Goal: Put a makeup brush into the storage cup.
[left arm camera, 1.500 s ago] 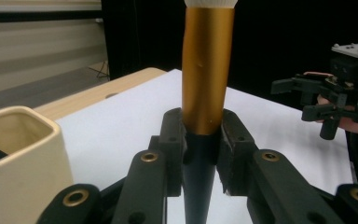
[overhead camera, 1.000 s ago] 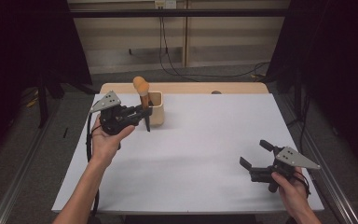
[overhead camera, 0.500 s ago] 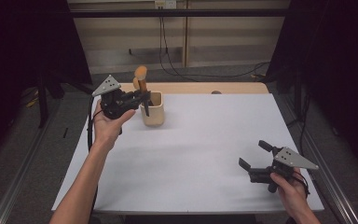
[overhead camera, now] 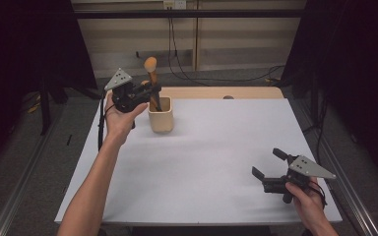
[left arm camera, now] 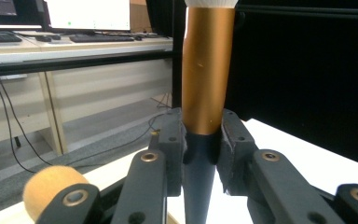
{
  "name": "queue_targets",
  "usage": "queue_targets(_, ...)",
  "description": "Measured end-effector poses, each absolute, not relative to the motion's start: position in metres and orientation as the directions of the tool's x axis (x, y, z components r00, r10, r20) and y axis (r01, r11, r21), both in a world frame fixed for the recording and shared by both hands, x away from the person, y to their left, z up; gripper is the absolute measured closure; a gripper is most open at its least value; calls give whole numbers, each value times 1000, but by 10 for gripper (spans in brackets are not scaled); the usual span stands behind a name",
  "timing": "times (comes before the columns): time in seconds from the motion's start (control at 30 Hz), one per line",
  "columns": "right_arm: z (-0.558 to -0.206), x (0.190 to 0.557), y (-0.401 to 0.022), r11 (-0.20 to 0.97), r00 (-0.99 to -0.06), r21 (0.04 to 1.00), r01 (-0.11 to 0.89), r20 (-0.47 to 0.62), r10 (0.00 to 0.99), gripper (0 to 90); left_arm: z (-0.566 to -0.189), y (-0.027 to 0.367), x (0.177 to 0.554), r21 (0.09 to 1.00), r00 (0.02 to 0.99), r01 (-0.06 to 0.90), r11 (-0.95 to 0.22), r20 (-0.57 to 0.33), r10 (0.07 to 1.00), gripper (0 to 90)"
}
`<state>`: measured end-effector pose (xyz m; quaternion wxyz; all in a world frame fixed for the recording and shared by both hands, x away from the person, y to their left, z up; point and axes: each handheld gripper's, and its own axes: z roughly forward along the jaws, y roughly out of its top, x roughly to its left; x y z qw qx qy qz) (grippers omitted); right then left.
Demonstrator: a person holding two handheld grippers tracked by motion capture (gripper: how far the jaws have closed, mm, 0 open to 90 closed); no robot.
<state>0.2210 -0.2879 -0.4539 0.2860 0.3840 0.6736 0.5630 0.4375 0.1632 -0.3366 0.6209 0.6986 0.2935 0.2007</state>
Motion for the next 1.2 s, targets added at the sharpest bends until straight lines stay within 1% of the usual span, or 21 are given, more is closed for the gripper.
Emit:
queue_targets(0.17, -454, 221, -289, 73, -535, 979, 191, 41, 844, 0, -343, 163, 447, 986, 737, 154, -59, -75, 672, 741)
queue_targets(0.37, -454, 221, -288, 76, -542, 978, 192, 41, 839, 0, -353, 162, 459, 985, 721, 167, -47, -89, 687, 741)
queue_targets(0.43, -454, 221, -288, 78, -541, 978, 192, 39, 840, 0, -355, 161, 460, 986, 703, 152, -71, -57, 709, 741)
queue_targets(0.5, -454, 221, -289, 77, -542, 978, 193, 40, 840, 0, -358, 161, 462, 985, 712, 162, -56, -77, 698, 741)
queue_targets(0.57, -455, 221, -289, 80, -539, 978, 194, 38, 842, 0, -360, 159, 464, 985, 705, 159, -67, -66, 706, 741)
queue_targets(0.97, -455, 221, -288, 87, -558, 979, 185, 32, 829, 0, -372, 156, 470, 981, 701, 178, -71, -76, 710, 741)
queue_targets(1.2, -457, 221, -287, 90, -562, 977, 192, 34, 827, 0, -377, 148, 469, 977, 714, 185, -108, -58, 698, 741)
